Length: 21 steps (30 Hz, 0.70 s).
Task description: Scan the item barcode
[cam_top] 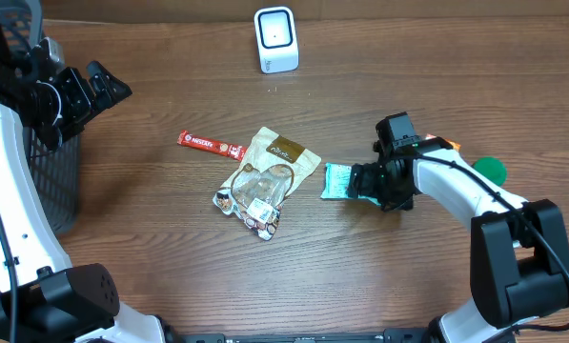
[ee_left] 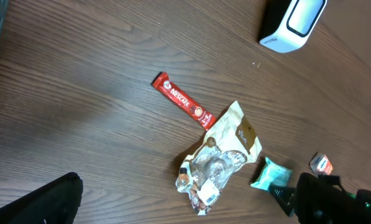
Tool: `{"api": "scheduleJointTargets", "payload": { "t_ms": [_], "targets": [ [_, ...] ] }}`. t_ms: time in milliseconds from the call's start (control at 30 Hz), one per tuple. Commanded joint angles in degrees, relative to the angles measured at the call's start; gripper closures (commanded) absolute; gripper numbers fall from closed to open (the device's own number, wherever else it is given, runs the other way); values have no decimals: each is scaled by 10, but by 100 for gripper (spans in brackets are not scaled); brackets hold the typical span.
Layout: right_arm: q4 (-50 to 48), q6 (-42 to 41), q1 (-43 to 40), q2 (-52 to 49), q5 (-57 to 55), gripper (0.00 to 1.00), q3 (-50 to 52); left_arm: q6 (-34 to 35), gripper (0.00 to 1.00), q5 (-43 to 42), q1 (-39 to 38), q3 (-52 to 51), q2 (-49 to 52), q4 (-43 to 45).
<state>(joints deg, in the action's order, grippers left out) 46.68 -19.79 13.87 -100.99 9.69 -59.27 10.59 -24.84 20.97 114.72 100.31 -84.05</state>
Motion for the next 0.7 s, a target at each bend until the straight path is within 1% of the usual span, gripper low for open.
{"api": "scheduleJointTargets", "payload": {
  "t_ms": [0,133,167,200,233,267,333,367,533,567,633,667],
  "targets": [
    [38,7,-1,9,4,11,-75,3,0,0,-4,-1,1,1],
    [65,21,-1,16,0,12,-128,4,0,0,-4,-1,1,1],
    [59,22,-1,16,0,15,-130,4,0,0,-4,-1,1,1],
    [49,23,-1,16,-2,25,-130,3,0,0,-4,-1,1,1],
    [43,23,-1,14,-7,38,-130,4,0,0,-4,-1,1,1],
    [33,23,-1,11,-18,65,-129,4,0,0,-4,-1,1,1],
    [16,23,-1,5,-35,90,-125,4,0,0,-4,-1,1,1],
    [5,23,-1,1,-44,96,-121,4,0,0,-4,-1,1,1],
    [-70,23,-1,-28,-52,96,-91,3,0,0,-4,-1,1,1],
    [-84,23,-1,-31,-52,95,-84,3,0,0,-4,-1,1,1],
    [-102,22,-1,-41,-60,88,-75,4,0,0,-4,-1,1,1],
    [-105,20,-1,-46,-71,88,-70,4,0,0,-4,-1,1,1]
  ]
}}
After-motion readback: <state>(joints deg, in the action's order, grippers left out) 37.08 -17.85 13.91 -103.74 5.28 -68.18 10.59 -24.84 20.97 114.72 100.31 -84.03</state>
